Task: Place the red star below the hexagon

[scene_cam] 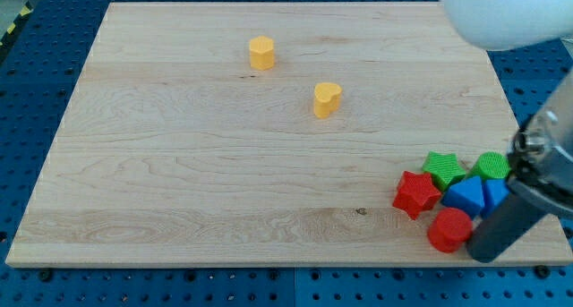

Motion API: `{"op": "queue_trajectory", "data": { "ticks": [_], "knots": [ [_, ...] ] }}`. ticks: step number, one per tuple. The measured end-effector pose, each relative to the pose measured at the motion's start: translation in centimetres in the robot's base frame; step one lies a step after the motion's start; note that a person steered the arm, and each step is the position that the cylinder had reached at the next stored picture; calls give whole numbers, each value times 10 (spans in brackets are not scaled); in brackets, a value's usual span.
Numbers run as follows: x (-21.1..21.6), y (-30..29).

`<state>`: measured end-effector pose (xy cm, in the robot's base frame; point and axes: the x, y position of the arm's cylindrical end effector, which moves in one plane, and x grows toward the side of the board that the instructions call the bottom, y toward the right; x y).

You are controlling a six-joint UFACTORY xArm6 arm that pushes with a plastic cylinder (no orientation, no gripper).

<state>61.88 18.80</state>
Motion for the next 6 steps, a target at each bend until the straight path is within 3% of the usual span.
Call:
{"op": "queue_trajectory", "data": {
  "ticks": [2, 4, 6],
  "knots": [
    [-14, -33],
    [-54, -38],
    [-93, -78]
  ]
}}
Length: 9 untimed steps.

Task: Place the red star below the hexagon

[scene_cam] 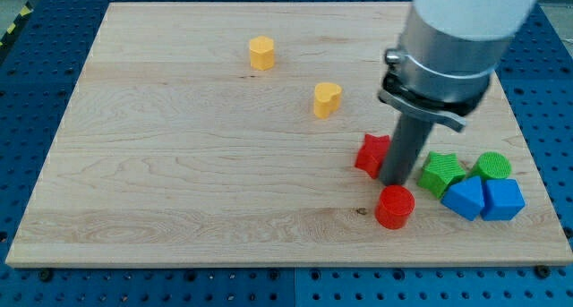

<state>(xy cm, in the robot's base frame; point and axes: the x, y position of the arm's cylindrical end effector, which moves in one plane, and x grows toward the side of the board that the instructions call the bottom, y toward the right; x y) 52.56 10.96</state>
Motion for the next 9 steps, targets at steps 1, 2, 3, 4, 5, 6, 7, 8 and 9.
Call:
{"op": "queue_trajectory", "data": {
  "ticks": [1, 2, 3, 4, 5, 6, 7, 8, 9],
  "knots": [
    [-20, -43],
    [-23, -60],
    [-23, -37],
    [-23, 11],
    [-24, 55],
    [-43, 55],
    [-46, 16],
    [-47, -27],
    [-48, -63]
  ]
}}
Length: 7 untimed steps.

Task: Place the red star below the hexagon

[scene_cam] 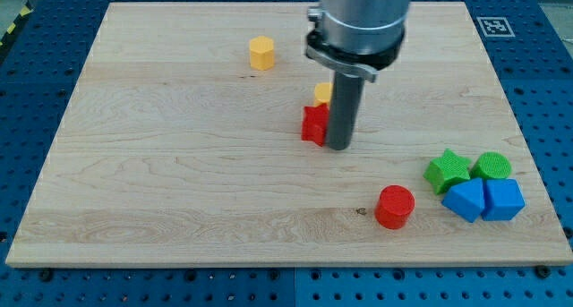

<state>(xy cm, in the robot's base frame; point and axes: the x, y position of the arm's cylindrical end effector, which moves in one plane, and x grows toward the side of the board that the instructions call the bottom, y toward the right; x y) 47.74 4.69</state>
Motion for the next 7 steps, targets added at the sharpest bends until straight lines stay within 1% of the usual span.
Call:
{"op": "queue_trajectory", "data": {
  "ticks": [1, 2, 3, 4, 7],
  "knots": [
    [-3, -31],
    [-12, -34],
    [-11, -13],
    [-25, -8],
    [-44, -85]
  ]
}}
